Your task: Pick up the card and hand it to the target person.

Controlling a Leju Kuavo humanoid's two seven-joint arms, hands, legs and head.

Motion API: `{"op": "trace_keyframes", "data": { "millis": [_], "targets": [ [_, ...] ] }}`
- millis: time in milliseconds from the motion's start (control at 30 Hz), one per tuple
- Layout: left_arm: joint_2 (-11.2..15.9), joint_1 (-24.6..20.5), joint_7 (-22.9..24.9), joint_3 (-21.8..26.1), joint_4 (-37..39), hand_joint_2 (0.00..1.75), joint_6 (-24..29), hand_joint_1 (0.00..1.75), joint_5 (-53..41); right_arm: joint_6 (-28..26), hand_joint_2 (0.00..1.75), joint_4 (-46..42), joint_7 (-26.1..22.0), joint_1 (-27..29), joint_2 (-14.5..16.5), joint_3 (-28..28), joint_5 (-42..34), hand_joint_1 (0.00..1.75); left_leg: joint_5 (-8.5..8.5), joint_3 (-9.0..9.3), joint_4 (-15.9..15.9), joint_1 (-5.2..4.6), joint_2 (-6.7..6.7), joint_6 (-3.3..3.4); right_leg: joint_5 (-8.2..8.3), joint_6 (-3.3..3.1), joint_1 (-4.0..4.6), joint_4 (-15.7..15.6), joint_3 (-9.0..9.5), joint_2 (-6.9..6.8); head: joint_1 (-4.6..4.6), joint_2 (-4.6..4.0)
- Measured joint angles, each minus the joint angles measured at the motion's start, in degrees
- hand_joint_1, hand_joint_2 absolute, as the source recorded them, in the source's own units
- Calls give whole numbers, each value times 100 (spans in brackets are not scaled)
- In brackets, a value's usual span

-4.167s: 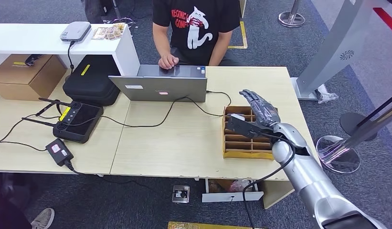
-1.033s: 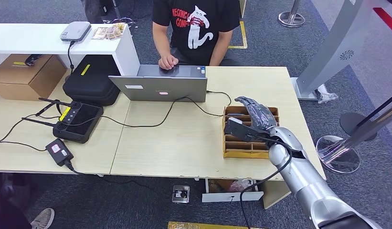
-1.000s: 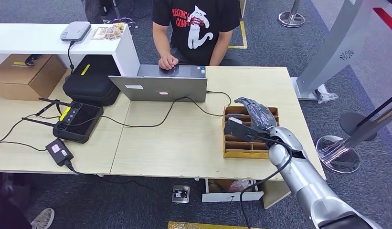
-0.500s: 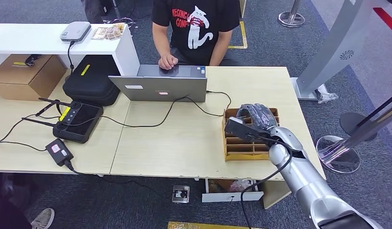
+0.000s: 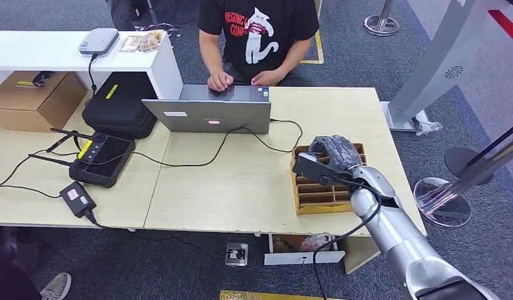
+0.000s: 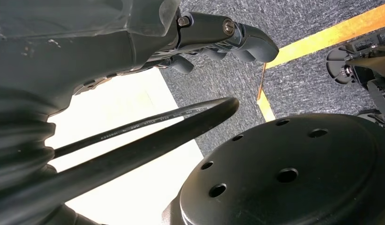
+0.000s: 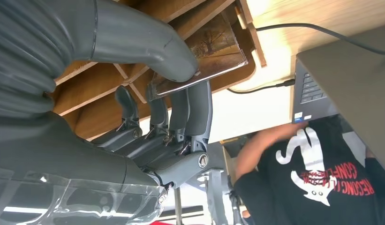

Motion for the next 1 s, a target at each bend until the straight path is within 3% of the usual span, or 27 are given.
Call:
{"op": "trace_keyframes", "data": {
  "millis": [533,700,1000],
  "targets": [
    [-2,6,-15,0,0,175,11,0,63,-114,175,-355,-46,-17,-79,-19,-11,140,0,-1,0,0,1,0,0,0,0,0,0,1,-1,0],
    [-2,6,-15,0,0,175,19,0,62,-87,175,-831,5,-134,-181,-64,-54,136,0,-1,0,0,2,0,0,0,0,0,0,3,-1,0],
    [-16,35,-72,3,0,175,31,0,261,-4,175,-891,-108,-534,-156,-72,-92,136,0,-2,0,0,0,0,0,0,0,0,0,1,0,0]
  ]
}}
